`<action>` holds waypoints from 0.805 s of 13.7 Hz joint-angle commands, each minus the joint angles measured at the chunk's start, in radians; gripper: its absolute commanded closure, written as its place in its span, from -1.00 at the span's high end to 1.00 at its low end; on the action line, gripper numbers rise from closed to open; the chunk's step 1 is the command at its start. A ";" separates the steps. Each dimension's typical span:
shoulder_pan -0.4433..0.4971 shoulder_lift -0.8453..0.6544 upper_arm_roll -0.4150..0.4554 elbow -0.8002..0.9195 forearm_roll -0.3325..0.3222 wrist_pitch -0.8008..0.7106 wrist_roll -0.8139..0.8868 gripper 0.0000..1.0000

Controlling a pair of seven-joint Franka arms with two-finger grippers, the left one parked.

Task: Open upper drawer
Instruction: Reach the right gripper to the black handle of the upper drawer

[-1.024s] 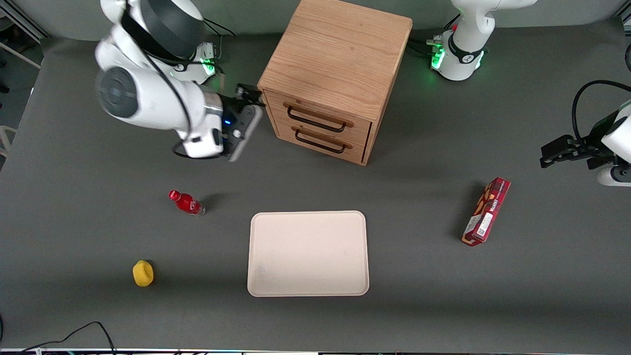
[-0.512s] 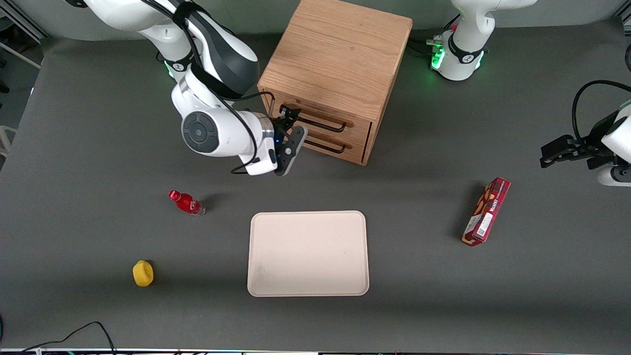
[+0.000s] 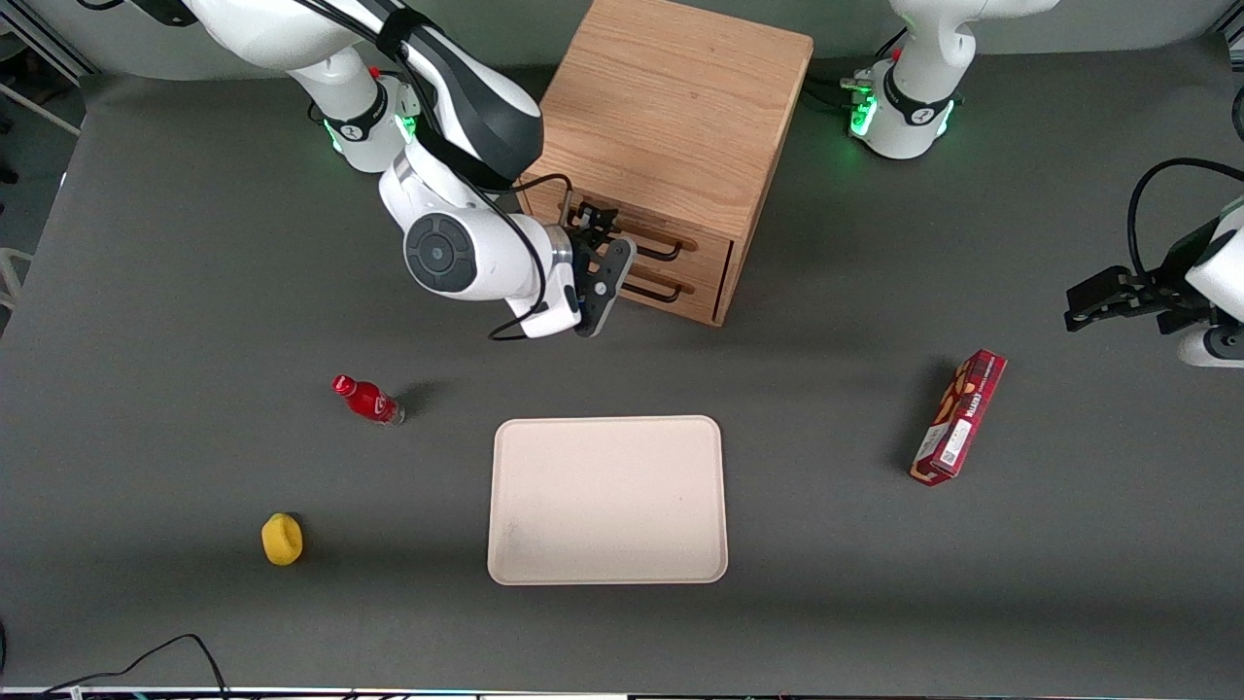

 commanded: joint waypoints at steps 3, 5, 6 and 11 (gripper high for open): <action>0.005 0.044 0.015 0.008 -0.046 0.042 0.020 1.00; 0.005 0.061 0.017 0.011 -0.048 0.057 0.020 1.00; 0.005 0.065 0.017 0.013 -0.050 0.060 0.020 1.00; -0.001 0.139 0.011 0.106 -0.112 0.070 0.025 1.00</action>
